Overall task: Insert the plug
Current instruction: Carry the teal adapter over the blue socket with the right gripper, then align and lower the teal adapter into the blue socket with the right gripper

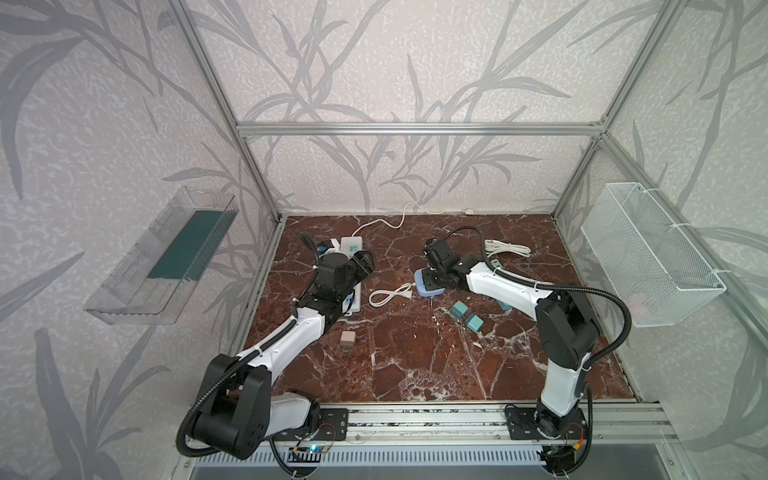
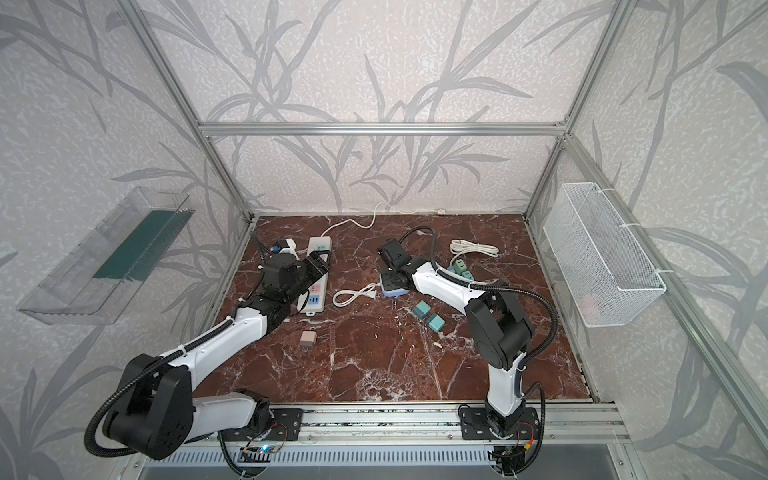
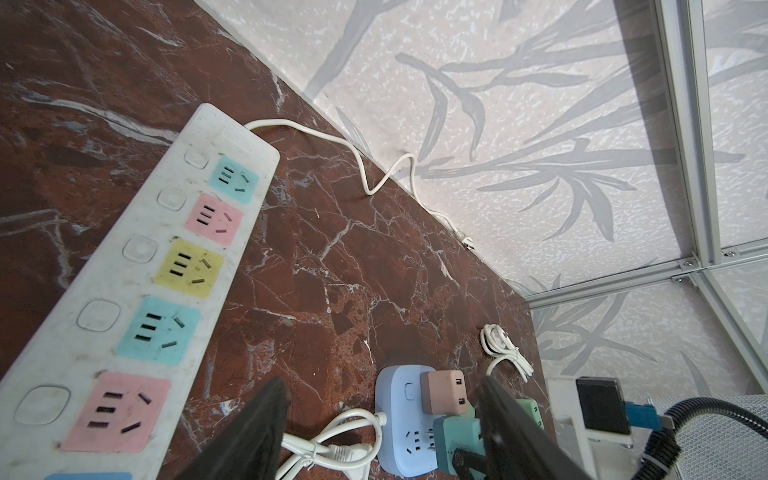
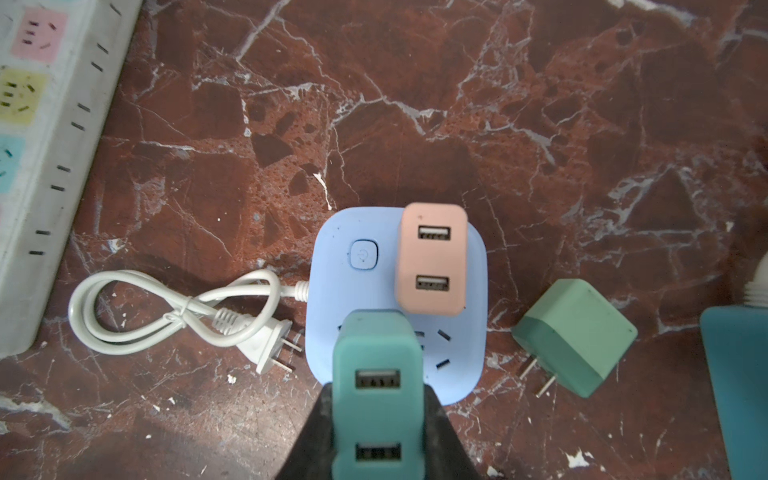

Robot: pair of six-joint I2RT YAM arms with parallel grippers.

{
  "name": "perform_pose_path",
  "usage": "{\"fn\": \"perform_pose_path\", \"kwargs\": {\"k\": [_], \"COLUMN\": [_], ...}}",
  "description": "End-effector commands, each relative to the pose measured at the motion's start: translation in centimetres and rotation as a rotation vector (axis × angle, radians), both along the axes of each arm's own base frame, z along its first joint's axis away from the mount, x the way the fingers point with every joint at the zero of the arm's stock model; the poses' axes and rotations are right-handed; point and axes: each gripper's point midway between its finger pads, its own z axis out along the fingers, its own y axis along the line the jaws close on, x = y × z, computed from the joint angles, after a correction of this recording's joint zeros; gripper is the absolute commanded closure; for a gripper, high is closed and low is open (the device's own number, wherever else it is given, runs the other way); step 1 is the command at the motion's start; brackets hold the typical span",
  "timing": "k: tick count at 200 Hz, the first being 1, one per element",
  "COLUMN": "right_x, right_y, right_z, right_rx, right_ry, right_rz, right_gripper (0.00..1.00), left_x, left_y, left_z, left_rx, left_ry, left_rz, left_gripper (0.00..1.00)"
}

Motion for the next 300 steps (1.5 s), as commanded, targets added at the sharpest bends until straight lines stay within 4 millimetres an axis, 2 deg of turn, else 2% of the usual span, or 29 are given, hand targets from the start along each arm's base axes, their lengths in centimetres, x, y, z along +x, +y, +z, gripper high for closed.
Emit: {"fn": "perform_pose_path", "kwargs": {"k": [1,75,146,184,216,249,300], "right_x": [-0.1,0.5,-0.3,-1.0,-1.5,-1.4,-1.6], "right_y": [-0.1,0.4,-0.4,0.0,0.2,0.2,-0.7], "right_z": [-0.3,-1.4,-2.6,-2.2,-2.7,-2.6,-3.7], "right_rx": [-0.014,-0.007,-0.046,-0.054,-0.059,-0.060,-0.153], "right_ry": [0.008,-0.016,0.022,0.027,0.046,0.042,0.043], "right_rz": [-0.020,-0.008,-0.019,-0.006,0.003,-0.005,-0.033], "right_gripper": [1.00,1.00,1.00,1.00,1.00,1.00,1.00], "left_x": [0.7,0.8,0.7,0.7,0.7,0.6,0.5], "left_y": [-0.2,-0.4,-0.2,-0.1,0.0,0.1,0.2], "left_z": [1.3,1.1,1.5,1.9,1.7,2.0,2.3], "left_rx": [-0.036,-0.044,-0.047,-0.049,-0.047,-0.050,-0.052], "left_ry": [-0.026,-0.023,-0.028,-0.038,-0.035,-0.040,-0.050], "left_rz": [-0.001,-0.009,-0.003,-0.001,0.003,0.004,0.007], "left_gripper": [0.27,0.28,0.28,0.28,0.28,0.28,0.28]}}
